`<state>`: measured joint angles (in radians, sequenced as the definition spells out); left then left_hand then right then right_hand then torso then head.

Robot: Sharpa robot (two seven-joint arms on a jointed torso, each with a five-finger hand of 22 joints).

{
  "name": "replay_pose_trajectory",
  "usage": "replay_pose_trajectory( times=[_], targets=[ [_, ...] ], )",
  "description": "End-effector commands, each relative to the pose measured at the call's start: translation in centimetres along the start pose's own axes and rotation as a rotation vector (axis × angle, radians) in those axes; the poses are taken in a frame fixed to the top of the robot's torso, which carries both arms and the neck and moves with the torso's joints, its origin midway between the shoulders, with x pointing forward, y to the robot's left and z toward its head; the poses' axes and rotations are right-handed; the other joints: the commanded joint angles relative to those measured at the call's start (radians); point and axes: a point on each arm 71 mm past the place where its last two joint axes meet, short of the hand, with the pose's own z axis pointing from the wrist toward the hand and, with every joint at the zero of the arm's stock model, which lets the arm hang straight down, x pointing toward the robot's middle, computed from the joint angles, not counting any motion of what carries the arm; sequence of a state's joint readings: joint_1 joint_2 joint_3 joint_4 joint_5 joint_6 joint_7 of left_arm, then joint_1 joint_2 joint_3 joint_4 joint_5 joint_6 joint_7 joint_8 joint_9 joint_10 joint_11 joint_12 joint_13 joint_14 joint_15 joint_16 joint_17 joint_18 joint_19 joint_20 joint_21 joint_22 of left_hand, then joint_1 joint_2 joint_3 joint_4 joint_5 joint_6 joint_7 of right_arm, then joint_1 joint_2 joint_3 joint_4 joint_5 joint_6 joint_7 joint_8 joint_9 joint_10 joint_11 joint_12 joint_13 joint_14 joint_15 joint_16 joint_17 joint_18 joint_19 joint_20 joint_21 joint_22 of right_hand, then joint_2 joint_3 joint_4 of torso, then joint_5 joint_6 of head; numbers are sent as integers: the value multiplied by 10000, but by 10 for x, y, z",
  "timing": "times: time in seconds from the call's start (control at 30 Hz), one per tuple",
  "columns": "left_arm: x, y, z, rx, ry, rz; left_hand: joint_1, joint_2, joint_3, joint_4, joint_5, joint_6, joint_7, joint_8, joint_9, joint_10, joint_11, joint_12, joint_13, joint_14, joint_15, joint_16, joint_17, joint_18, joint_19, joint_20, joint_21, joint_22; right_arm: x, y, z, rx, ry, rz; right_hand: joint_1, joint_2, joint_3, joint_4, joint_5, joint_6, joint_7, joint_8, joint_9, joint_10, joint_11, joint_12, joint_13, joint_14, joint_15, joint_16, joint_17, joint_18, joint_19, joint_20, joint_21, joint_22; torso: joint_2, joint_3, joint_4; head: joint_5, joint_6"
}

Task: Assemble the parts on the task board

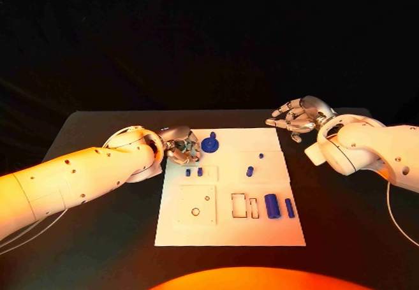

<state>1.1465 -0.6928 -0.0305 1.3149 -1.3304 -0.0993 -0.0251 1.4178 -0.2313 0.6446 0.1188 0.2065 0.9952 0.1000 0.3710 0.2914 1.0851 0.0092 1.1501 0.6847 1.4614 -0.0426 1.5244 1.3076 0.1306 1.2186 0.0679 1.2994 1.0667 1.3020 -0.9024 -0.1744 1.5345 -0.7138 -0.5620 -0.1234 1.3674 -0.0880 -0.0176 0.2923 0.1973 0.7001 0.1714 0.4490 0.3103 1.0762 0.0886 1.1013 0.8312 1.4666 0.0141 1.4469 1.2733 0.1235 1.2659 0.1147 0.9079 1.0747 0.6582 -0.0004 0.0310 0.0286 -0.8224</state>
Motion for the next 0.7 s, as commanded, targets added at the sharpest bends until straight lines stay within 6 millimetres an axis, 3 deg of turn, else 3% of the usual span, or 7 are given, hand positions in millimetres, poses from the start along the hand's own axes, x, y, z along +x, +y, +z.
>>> replay_pose_trajectory(
  times=[0.03,0.4,0.7],
  targets=[
    [2,1,0,-59,115,-26,18,97,72,-4,18,-76,14,-20,-1,-66,20,10,-18,156,-17,16,139,-132,-32,-20,1,-17,0,1,0,-176,0,-76,3,114,47,-20,-26,-54,2,37,-12,-24,-26,20,9,298,-51,-36,10,148,34,-27,-44,8,-1,-3,-2,4,3],
    [0,-1,0,77,-95,-172,1,57,96,-19,12,-145,31,-45,-9,-118,35,-12,-68,153,-7,14,141,-128,-48,-20,-7,-29,0,1,0,-175,11,-72,10,120,48,-25,-28,-33,-5,63,-23,2,-32,49,15,300,-57,-39,11,148,45,-30,-54,7,2,-4,-2,11,14],
    [-3,-1,0,277,-510,-481,-342,-140,-36,149,-49,-472,88,-213,-80,-308,85,-77,-295,141,44,7,136,-122,-94,4,-42,-62,1,1,0,-169,38,-70,10,120,48,-25,-28,-33,-5,63,-23,2,-32,49,15,300,-57,-39,11,148,45,-30,-54,7,-5,1,6,32,45]
  ],
)
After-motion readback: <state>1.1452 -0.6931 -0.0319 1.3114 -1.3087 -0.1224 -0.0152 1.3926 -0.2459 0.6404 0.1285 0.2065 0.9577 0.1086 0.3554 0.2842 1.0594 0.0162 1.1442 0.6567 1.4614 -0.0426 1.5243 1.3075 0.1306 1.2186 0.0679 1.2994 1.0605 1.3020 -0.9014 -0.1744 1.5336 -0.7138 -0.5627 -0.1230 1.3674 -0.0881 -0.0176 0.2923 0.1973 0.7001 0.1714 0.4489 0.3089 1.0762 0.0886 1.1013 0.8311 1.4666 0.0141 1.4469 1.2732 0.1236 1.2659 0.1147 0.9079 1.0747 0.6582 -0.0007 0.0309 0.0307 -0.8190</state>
